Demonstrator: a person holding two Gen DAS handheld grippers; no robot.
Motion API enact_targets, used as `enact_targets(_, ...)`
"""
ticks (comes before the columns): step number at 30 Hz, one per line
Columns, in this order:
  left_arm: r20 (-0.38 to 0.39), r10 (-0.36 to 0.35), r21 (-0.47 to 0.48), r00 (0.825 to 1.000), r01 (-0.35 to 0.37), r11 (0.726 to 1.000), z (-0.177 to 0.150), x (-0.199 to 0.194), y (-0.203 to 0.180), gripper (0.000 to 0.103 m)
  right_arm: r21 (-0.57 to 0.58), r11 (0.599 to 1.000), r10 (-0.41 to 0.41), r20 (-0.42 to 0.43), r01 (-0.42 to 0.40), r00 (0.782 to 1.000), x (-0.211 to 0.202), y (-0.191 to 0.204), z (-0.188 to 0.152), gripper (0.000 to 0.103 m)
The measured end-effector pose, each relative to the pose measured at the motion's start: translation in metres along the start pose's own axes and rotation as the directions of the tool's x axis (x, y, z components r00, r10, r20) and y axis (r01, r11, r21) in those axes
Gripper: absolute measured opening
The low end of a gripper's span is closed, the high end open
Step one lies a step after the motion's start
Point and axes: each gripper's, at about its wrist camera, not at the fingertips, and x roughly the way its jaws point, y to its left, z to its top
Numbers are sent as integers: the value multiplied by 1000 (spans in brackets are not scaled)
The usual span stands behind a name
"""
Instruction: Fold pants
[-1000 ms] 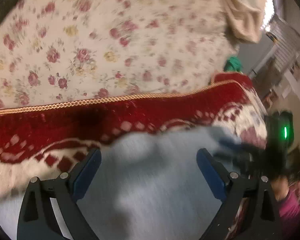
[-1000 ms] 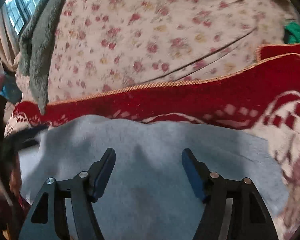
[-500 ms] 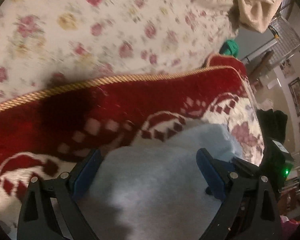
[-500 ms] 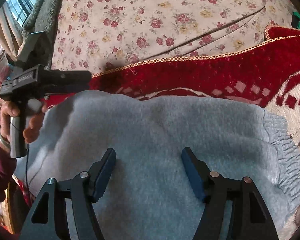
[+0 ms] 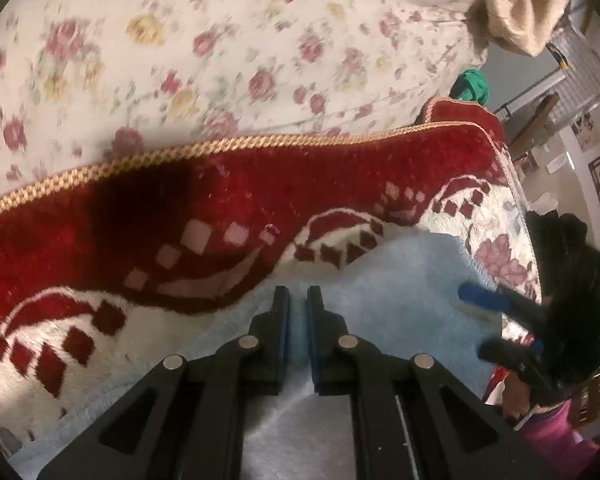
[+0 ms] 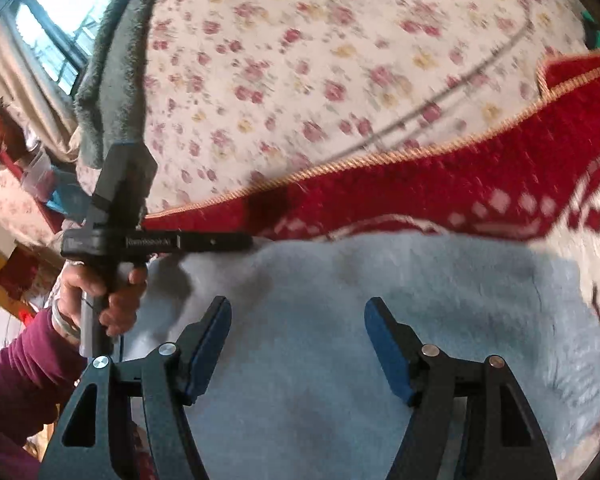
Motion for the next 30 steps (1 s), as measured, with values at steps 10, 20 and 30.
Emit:
enact_targets(10,100,73,-4,992,-73,997,10,-2,8,8,-231,962,-171,-89,147,981,64,26,20,73)
enact_targets(20,162,65,-84,985,-52,995,7,-17,27,41,-163,974,-178,-124,156,976,68,25,7,73)
enact_targets(30,221,198,-100,955,-180,979,-40,-83,24,69,-197,975,-123,-80,105,989,95,92,6,73)
